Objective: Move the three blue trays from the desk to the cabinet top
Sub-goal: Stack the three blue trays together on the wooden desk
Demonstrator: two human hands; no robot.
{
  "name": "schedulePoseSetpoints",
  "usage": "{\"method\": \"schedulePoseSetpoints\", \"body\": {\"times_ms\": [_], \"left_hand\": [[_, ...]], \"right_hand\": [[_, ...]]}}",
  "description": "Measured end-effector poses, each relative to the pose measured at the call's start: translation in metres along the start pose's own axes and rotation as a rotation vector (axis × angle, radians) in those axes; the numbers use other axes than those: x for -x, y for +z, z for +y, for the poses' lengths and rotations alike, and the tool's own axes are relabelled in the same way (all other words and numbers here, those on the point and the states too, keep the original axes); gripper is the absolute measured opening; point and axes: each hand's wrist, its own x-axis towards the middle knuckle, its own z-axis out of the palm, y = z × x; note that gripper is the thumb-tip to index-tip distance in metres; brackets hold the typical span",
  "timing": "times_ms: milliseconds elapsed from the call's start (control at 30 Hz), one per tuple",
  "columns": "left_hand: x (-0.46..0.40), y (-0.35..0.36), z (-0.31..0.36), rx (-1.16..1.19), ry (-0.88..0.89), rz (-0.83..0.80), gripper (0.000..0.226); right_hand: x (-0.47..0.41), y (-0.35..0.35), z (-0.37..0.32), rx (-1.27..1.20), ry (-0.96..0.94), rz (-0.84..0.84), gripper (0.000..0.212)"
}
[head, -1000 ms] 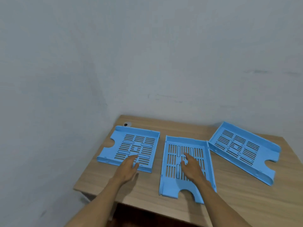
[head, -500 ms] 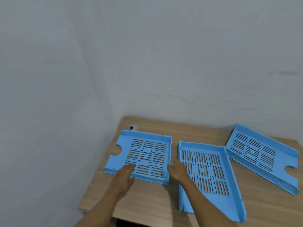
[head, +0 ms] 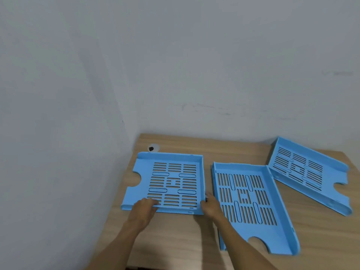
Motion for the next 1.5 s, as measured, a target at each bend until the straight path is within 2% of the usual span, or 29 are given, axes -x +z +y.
{"method": "schedulePoseSetpoints", "body": {"times_ms": [233, 367, 433, 533, 800, 900, 1033, 1133, 1200, 1267, 1333, 1500], "left_hand": [[0.008, 0.014, 0.036, 0.038, -0.069, 0.14, 0.021], [0.009, 0.024, 0.068, 0.14, -0.156, 0.129, 0.016], [0.01, 0.029, 0.086, 0.199, -0.175, 0.105, 0.014], [0.008, 0.041, 0.102, 0.283, -0.195, 0.037, 0.014], [-0.006, 0.044, 0.082, 0.597, -0.081, -0.316, 0.019], [-0.019, 0.02, 0.056, 0.468, -0.022, -0.182, 0.032], [-0.037, -0.008, 0.012, 0.056, 0.066, 0.01, 0.056], [-0.041, -0.019, -0.009, -0.059, -0.004, 0.061, 0.064], [-0.042, -0.019, -0.025, 0.0, -0.04, 0.074, 0.058], [-0.04, -0.017, -0.037, 0.171, -0.06, 0.08, 0.039], [-0.035, -0.016, -0.039, 0.308, -0.072, 0.064, 0.031], [-0.027, -0.005, -0.036, 0.546, -0.161, 0.092, 0.045]], "right_hand": [[0.01, 0.002, -0.007, -0.078, -0.025, 0.034, 0.033], [0.013, 0.015, -0.003, -0.094, -0.058, 0.014, 0.047], [0.018, 0.018, -0.006, -0.13, -0.034, -0.025, 0.036], [0.015, 0.022, -0.005, -0.152, -0.019, -0.051, 0.018], [-0.008, 0.026, 0.003, -0.233, -0.024, -0.001, 0.031], [-0.01, 0.023, 0.0, -0.262, -0.041, -0.006, 0.032], [-0.032, 0.02, 0.007, -0.186, -0.031, -0.036, 0.035], [-0.055, 0.019, 0.015, -0.084, -0.086, -0.057, 0.045], [-0.06, 0.014, 0.012, -0.06, -0.096, -0.063, 0.043], [-0.054, 0.01, 0.003, -0.058, -0.095, -0.018, 0.039], [-0.05, 0.013, 0.001, -0.076, -0.089, 0.04, 0.037], [-0.03, 0.04, 0.016, -0.133, -0.064, 0.103, 0.04]]}}
